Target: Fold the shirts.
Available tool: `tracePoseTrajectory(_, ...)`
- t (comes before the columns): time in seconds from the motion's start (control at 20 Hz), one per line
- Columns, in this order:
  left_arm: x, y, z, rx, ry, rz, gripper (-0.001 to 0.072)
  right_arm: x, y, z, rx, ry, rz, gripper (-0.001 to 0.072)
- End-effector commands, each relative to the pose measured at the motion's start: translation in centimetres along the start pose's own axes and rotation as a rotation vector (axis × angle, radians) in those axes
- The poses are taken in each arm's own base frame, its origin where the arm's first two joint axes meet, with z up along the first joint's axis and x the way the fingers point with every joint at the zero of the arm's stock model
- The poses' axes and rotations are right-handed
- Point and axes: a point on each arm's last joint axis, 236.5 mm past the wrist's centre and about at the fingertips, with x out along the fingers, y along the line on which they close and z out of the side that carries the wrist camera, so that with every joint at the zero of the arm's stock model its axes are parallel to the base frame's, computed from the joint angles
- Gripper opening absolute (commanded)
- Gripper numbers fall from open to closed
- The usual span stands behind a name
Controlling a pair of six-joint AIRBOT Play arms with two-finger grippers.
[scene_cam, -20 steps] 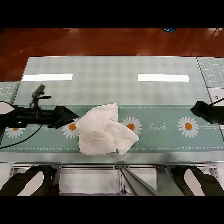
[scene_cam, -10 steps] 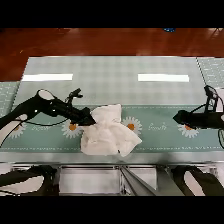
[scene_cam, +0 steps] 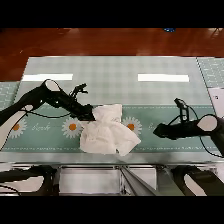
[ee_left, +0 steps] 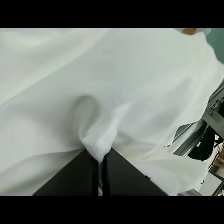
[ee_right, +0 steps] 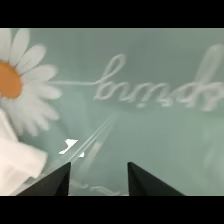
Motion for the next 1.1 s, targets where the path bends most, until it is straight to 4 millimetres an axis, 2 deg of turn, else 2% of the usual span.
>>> tracePoseTrajectory(0.0, -0.2, 0.0, 0.2, 0.007, 0.000, 0.007, 0.0024, 2.5, 3.3, -1.6, -0.047, 0.081, 0.089, 0.0409)
tracePoseTrajectory(0.2, -0.2, 0.0, 0.2, 0.007, -0.001, 0.007, 0.0024, 5.1, 7.0, -2.1, -0.058, 0.113, 0.195, 0.0409)
tracePoseTrajectory(0.55, -0.2, 0.0, 0.2, 0.007, -0.002, 0.007, 0.0024, 9.2, 10.1, -2.6, -0.074, 0.158, 0.246, 0.0397)
tracePoseTrajectory(0.6, -0.2, 0.0, 0.2, 0.007, -0.002, 0.007, 0.0024, 9.5, 10.4, -2.7, -0.084, 0.169, 0.246, 0.0298)
tracePoseTrajectory(0.65, -0.2, 0.0, 0.2, 0.007, -0.003, 0.007, 0.0024, 9.5, 11.0, -2.5, -0.117, 0.171, 0.256, 0.0106)
tracePoseTrajectory(0.7, -0.2, 0.0, 0.3, 0.008, -0.007, 0.008, 0.0024, 9.1, 11.9, -2.2, -0.161, 0.166, 0.282, 0.0020)
tracePoseTrajectory(0.8, -1.5, -0.2, 1.3, 0.017, -0.046, 0.006, 0.0024, 6.9, 13.2, -0.1, -0.232, 0.133, 0.309, 0.0020)
tracePoseTrajectory(0.85, -2.9, -0.6, 2.3, 0.032, -0.091, 0.004, 0.0024, 5.1, 13.5, 2.2, -0.259, 0.084, 0.304, 0.0020)
tracePoseTrajectory(0.95, -8.0, -2.6, 5.3, 0.071, -0.245, -0.015, 0.0024, -0.3, 13.3, 8.4, -0.291, -0.067, 0.261, 0.0020)
tracePoseTrajectory(1.0, -11.4, -4.0, 6.8, 0.092, -0.339, -0.030, 0.0024, -4.3, 13.1, 11.9, -0.300, -0.168, 0.233, 0.0020)
tracePoseTrajectory(1.05, -15.6, -5.7, 8.2, 0.126, -0.451, -0.049, 0.0024, -8.8, 13.2, 15.0, -0.316, -0.267, 0.212, 0.0020)
